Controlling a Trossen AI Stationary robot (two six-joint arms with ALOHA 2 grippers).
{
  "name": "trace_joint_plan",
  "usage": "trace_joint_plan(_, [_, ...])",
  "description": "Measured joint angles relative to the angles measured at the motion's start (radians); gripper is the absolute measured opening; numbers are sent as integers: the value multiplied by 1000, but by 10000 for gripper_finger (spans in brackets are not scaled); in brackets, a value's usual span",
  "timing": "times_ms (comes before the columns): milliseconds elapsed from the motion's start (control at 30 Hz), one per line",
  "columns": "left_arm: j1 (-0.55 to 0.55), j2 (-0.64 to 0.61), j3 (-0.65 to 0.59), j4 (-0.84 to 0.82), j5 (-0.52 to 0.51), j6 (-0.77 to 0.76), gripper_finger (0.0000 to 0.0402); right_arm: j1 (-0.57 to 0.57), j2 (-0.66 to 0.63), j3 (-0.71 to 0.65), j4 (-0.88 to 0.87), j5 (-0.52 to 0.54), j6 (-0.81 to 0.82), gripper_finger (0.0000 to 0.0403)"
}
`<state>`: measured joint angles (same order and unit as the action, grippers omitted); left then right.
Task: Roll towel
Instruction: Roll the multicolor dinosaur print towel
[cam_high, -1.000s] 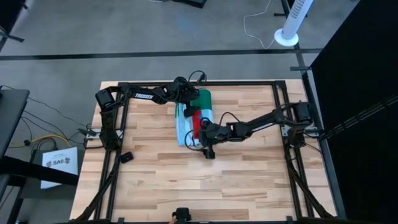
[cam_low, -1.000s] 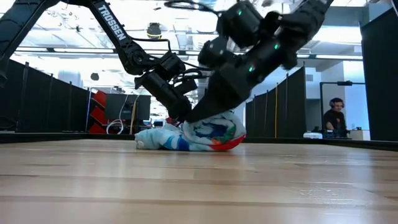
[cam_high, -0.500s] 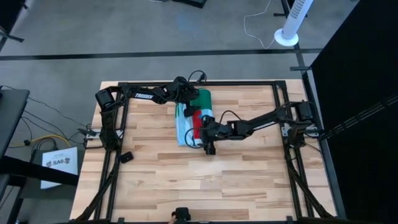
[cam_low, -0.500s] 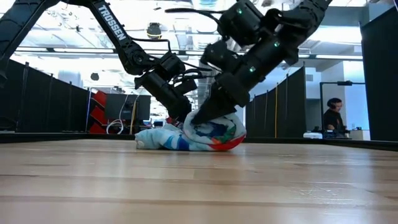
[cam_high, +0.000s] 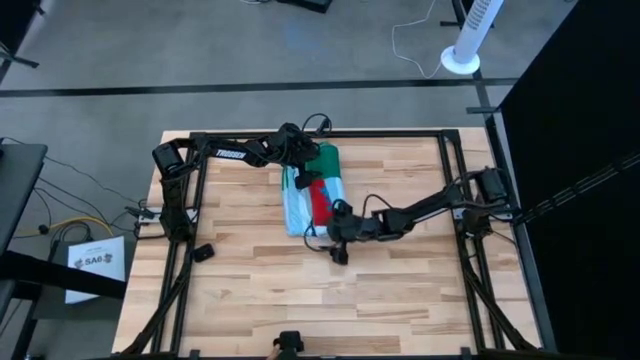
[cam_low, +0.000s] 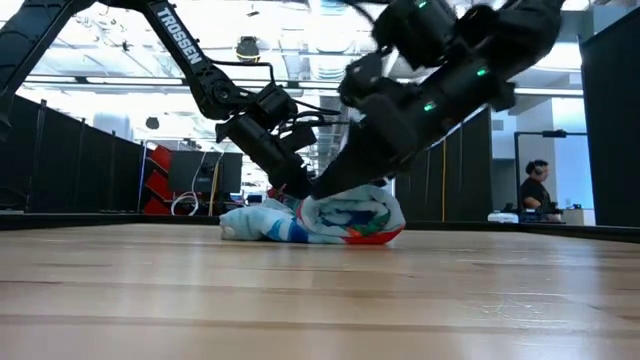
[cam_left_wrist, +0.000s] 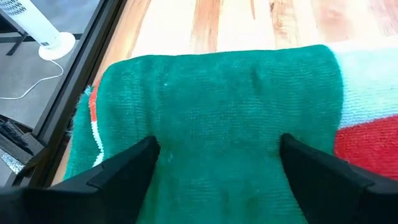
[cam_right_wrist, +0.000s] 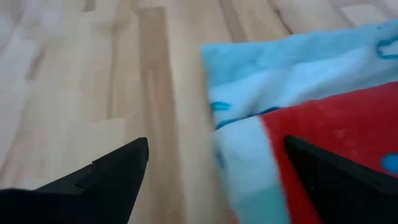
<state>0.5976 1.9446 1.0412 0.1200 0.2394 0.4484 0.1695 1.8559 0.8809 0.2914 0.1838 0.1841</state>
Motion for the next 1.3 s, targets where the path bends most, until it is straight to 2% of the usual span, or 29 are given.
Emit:
trace_joint_plan(133, [-2,0,0,-1,-13,8,324,20,-94,-58,-28,-32,-11,354])
trace_joint_plan(233, [-2,0,0,-4,-29,14,324,0,-213,-155,-23,-23,-47,354])
trace_joint_plan(333, [-2,0,1,-6,-31,17,324,-50,-324,-275,79,22,-77,354])
trace_joint_plan(467, [-2,0,1,-7,-31,27,324,-135,-370,-421,341,-31,-161,354])
trace_joint_plan(633, [-2,0,1,-7,-30,30,324,-242,-248,-482,594,-174,-240,354])
trace_joint_plan(800, [-2,0,1,-8,-29,10,324,-263,-33,-450,843,-259,-319,354])
trace_joint_plan(1067, [-3,0,1,-13,-29,-50,324,-237,262,-401,1166,-259,-246,354])
trace_joint_plan(1167, [-3,-1,1,-19,-30,-64,324,-193,306,-402,1226,-228,-179,354])
trace_joint_plan(1300, [-3,-2,1,-27,-42,-74,324,-114,303,-406,1213,-191,-123,354])
